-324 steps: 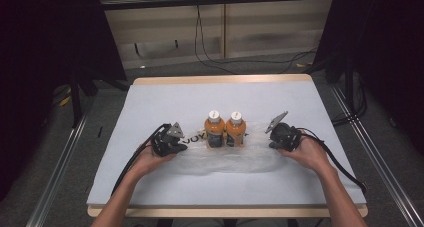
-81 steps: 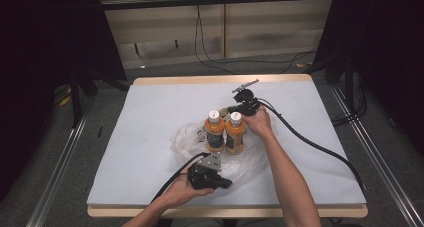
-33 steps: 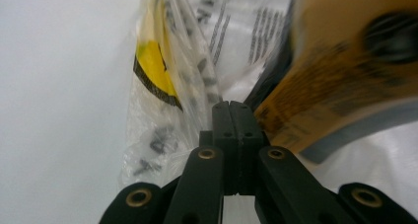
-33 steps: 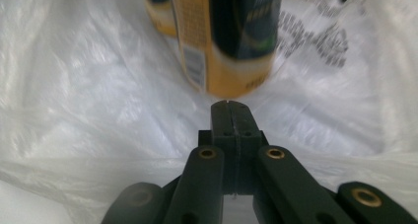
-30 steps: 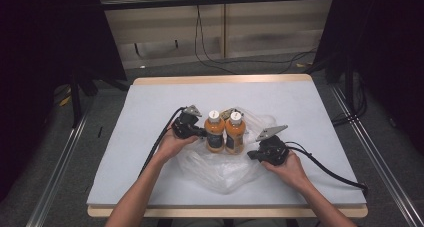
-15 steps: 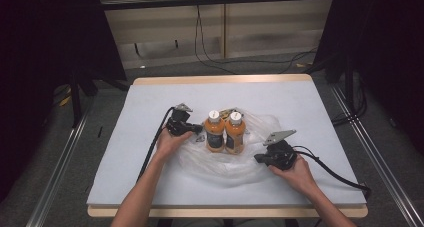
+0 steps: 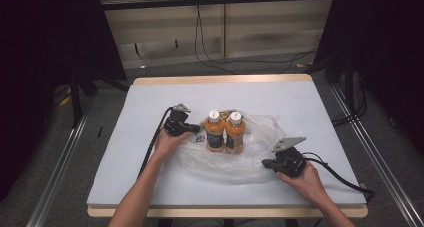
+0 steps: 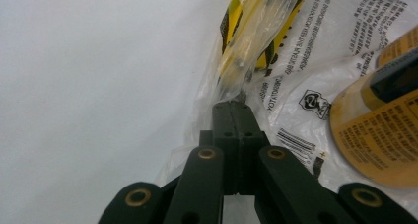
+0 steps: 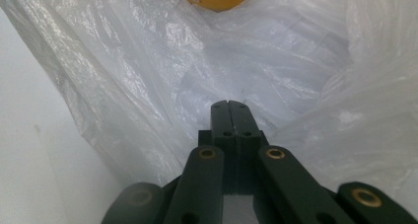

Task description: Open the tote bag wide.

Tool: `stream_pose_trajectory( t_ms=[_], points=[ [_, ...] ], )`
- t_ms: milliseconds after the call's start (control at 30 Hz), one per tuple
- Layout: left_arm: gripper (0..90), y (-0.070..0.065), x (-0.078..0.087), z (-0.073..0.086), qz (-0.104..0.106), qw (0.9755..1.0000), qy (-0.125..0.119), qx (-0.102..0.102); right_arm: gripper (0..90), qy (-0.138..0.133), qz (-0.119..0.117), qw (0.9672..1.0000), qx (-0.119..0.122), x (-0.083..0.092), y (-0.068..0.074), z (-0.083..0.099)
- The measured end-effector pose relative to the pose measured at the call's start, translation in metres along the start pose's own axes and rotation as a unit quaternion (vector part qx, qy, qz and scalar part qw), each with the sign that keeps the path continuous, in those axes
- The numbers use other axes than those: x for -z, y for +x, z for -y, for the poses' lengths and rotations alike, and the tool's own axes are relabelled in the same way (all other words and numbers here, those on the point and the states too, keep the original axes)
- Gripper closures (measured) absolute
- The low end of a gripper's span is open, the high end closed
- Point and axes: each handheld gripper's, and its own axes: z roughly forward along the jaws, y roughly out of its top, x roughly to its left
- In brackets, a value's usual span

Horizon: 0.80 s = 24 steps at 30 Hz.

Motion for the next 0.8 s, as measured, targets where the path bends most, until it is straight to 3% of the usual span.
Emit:
stream_pose_trajectory(
  t_ms=[233,367,533,700,733,800],
  points=[
    [90.0,-0.006,0.002,0.003,0.01,0.9999,0.0,-0.001,90.0,-0.009,-0.01,0.9999,-0.008,-0.003,-0.001,-0.002],
    [90.0,-0.011,0.005,0.002,0.012,0.9998,0.004,-0.016,90.0,-0.01,-0.008,0.9999,-0.01,-0.006,-0.001,-0.004],
    [90.0,-0.015,0.01,0.0,0.019,0.9996,-0.007,-0.018,90.0,-0.021,-0.012,0.9997,-0.008,-0.006,-0.001,-0.007],
    [80.5,-0.019,0.023,0.001,0.02,0.9992,-0.028,-0.019,90.0,-0.051,-0.009,0.9985,-0.015,0.001,-0.004,-0.01],
    [79.5,-0.02,0.029,0.003,0.029,0.9983,-0.043,-0.028,90.0,-0.068,-0.008,0.9975,-0.016,0.005,-0.004,-0.011],
    [78.2,-0.02,0.036,0.003,0.028,0.9976,-0.055,-0.031,89.4,-0.088,-0.006,0.9959,-0.019,0.009,-0.004,-0.012]
  ],
)
